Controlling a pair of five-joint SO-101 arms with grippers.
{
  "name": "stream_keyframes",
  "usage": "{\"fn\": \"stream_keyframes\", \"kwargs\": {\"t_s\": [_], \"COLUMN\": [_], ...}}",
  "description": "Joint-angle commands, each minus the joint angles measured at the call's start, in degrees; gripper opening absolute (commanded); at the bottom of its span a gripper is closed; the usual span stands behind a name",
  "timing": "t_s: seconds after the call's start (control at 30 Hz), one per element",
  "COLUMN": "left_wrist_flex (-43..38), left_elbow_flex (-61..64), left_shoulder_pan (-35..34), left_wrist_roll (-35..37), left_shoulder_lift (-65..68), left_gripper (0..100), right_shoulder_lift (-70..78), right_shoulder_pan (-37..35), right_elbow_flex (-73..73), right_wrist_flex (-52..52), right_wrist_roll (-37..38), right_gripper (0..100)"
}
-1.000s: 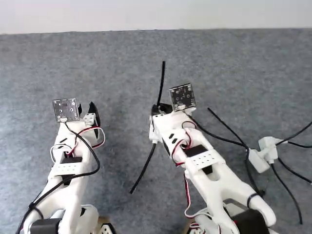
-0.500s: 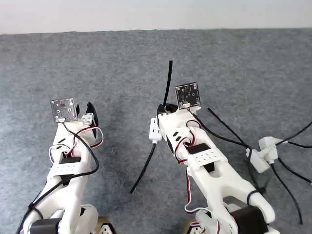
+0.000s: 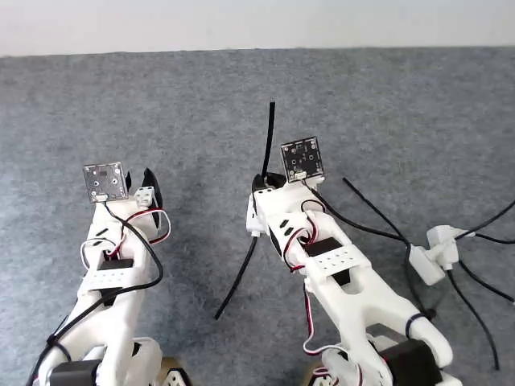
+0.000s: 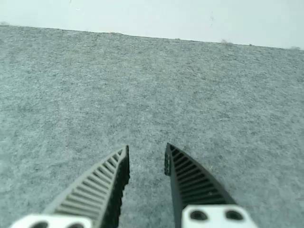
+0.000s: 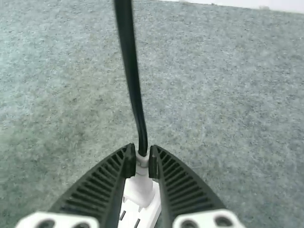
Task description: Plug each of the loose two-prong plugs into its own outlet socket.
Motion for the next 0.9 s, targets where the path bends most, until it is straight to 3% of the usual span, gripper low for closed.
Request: {"fn": "stream_keyframes", "kwargs": {"t_s": [0.0, 0.27, 0.87], "left_wrist_flex": [-1.41, -1.41, -1.49], "left_elbow_flex": [-0.31, -0.31, -0.31], "left_shoulder_pan": [-0.35, -0.26, -0.26], "left_wrist_roll": [0.53, 0.53, 0.44], "left_shoulder_lift": [-1.49, -1.49, -1.49], "left_gripper": [12, 12, 12], "right_shoulder_lift": [0.66, 8.48, 7.43], "right_shoulder_pan": [0.13, 0.31, 2.24], "right_elbow_flex": [-5.8, -11.16, -8.7], "right_wrist_flex": [-1.45, -1.36, -0.92], "right_wrist_roll": [-0.26, -0.18, 3.69], "right_gripper": [0.9, 0.9, 0.9]}}
